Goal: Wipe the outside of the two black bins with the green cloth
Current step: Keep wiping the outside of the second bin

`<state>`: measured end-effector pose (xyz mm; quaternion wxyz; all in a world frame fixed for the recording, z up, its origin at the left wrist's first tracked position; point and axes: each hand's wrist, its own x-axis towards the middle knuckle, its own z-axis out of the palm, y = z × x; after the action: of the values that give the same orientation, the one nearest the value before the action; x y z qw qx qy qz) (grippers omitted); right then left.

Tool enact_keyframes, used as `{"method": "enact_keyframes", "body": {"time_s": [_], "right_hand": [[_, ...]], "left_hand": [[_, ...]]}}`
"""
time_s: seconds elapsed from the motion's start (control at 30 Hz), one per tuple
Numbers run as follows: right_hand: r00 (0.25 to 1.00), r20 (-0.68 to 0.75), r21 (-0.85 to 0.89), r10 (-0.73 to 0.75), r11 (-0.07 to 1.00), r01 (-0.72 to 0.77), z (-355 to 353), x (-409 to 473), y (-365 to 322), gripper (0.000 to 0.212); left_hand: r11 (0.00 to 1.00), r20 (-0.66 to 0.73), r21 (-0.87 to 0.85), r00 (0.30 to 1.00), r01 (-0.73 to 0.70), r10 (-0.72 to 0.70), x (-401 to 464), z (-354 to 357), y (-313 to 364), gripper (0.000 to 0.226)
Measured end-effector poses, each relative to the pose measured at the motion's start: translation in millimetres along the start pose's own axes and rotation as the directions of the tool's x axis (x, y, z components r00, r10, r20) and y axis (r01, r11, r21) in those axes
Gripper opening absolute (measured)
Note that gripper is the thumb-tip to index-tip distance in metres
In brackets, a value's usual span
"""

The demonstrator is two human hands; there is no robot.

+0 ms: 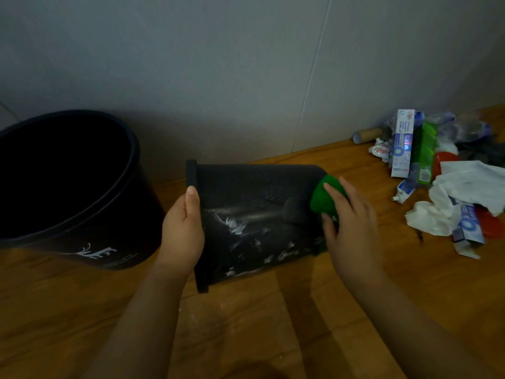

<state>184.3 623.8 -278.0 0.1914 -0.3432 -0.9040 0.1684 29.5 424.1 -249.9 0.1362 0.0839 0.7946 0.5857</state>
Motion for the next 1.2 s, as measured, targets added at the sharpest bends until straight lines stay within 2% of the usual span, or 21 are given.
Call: {"method": "enact_keyframes", "body": {"time_s": [0.07, 0.1, 0.23, 0.27, 0.33, 0.4, 0.47, 0.67, 0.9, 1.07, 1.13, 1.2], "right_hand": [[0.999, -0.013, -0.014, 0.037, 0.999, -0.038, 0, -6, -4, 0.055], [1.0, -0.01, -0.005, 0.011, 1.0, -0.011, 2, -11, -10, 0.056], [0.953, 0.01, 0.029, -0.303, 0.953, 0.302, 14, -28, -23, 0.065], [0.944, 0.011, 0.012, -0.329, 0.944, 0.329, 14, -25, -18, 0.066], [0.973, -0.012, 0.012, -0.23, 0.973, 0.23, 13, -20, -2, 0.065], [0.998, -0.055, 0.054, -0.042, 0.998, 0.045, 13, -22, 10, 0.064], [0.995, -0.09, 0.048, 0.035, 0.998, -0.03, 15, -30, 10, 0.065], [0.988, -0.029, 0.075, -0.153, 0.985, 0.154, 22, -30, 5, 0.065], [0.996, -0.093, 0.063, 0.012, 0.998, -0.006, 20, -13, 8, 0.058], [0.972, -0.04, 0.093, -0.233, 0.967, 0.236, 23, -18, 0, 0.059], [0.979, -0.036, 0.121, -0.2, 0.972, 0.203, 20, -6, 6, 0.058], [0.994, -0.081, 0.126, -0.078, 0.988, 0.088, 18, 2, 16, 0.056]], "left_hand": [[1.0, -0.012, 0.013, 1.0, -0.007, 0.007, -1, 1, -1, 0.051], [1.0, -0.015, 0.019, 1.0, -0.012, 0.013, 0, 1, -1, 0.052], [1.0, -0.004, 0.022, 1.0, -0.011, 0.011, 1, 1, 2, 0.051], [1.0, -0.005, 0.023, 1.0, -0.008, 0.009, 1, 1, 2, 0.051], [1.0, -0.008, 0.022, 1.0, 0.003, -0.003, 1, 1, 2, 0.052], [1.0, -0.002, 0.023, 1.0, 0.009, -0.009, 1, 1, 1, 0.053], [1.0, 0.002, 0.014, 1.0, 0.015, -0.015, 1, 0, 1, 0.055], [0.999, 0.008, -0.002, 0.999, 0.042, -0.042, 2, 2, 4, 0.054], [0.999, 0.001, -0.006, 0.999, 0.045, -0.045, 3, 3, 4, 0.05], [0.998, 0.009, -0.025, 0.998, 0.066, -0.066, 3, 1, 6, 0.049], [0.997, 0.014, -0.035, 0.998, 0.063, -0.062, 2, 1, 8, 0.048], [0.998, 0.012, -0.031, 0.998, 0.059, -0.059, 2, 1, 7, 0.048]]}}
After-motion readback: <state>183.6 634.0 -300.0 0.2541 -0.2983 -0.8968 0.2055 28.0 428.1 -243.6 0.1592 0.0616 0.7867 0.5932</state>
